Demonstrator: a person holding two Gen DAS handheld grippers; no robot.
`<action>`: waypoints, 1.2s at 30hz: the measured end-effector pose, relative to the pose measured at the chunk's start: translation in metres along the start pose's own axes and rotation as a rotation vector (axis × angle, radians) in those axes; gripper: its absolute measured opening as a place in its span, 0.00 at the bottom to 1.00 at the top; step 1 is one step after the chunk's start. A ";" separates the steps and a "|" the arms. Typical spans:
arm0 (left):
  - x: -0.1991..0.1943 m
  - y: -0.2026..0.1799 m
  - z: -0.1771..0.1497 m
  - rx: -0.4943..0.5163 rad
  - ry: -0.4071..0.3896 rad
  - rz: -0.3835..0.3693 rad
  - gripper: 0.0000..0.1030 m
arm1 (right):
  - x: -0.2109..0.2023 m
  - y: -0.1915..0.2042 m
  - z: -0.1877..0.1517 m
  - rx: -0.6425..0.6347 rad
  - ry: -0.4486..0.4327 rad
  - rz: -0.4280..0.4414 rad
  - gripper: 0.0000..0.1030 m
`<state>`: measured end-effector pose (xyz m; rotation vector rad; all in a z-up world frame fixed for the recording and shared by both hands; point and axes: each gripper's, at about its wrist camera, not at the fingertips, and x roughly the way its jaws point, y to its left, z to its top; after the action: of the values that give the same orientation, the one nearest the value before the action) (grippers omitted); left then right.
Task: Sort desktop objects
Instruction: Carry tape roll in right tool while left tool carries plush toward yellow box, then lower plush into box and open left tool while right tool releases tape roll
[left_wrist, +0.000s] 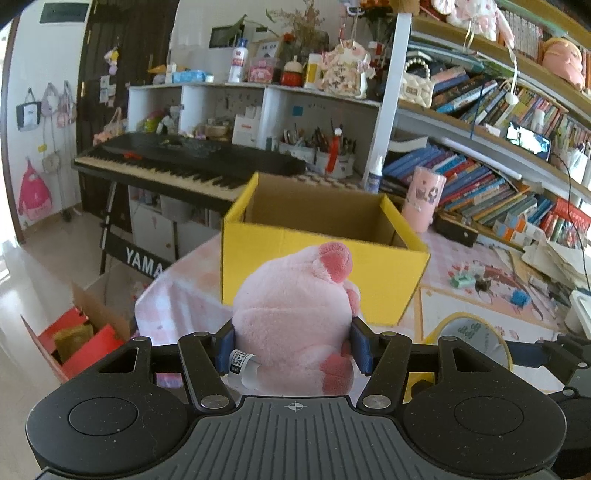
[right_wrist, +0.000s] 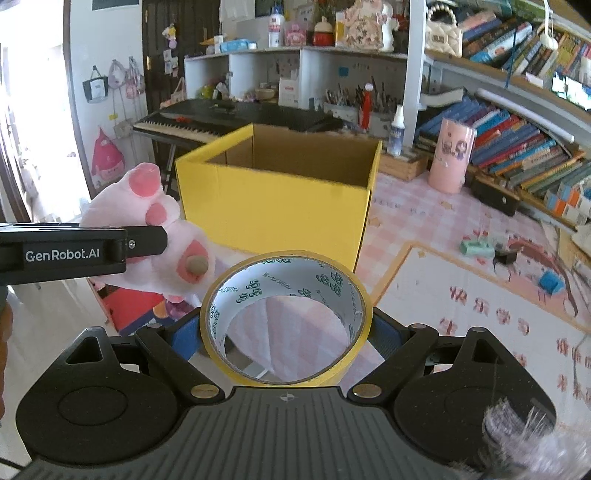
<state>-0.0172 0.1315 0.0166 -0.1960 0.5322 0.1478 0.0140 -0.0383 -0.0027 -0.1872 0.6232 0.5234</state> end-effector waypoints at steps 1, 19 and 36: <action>0.000 0.000 0.004 0.003 -0.011 0.002 0.57 | 0.000 -0.001 0.004 -0.005 -0.008 0.000 0.88; 0.046 -0.014 0.070 0.006 -0.136 0.022 0.57 | 0.033 -0.036 0.096 -0.039 -0.180 0.041 0.88; 0.114 -0.024 0.100 -0.003 -0.100 0.109 0.57 | 0.115 -0.080 0.148 -0.181 -0.158 0.060 0.88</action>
<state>0.1334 0.1410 0.0460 -0.1616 0.4433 0.2634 0.2101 -0.0123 0.0479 -0.2961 0.4286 0.6461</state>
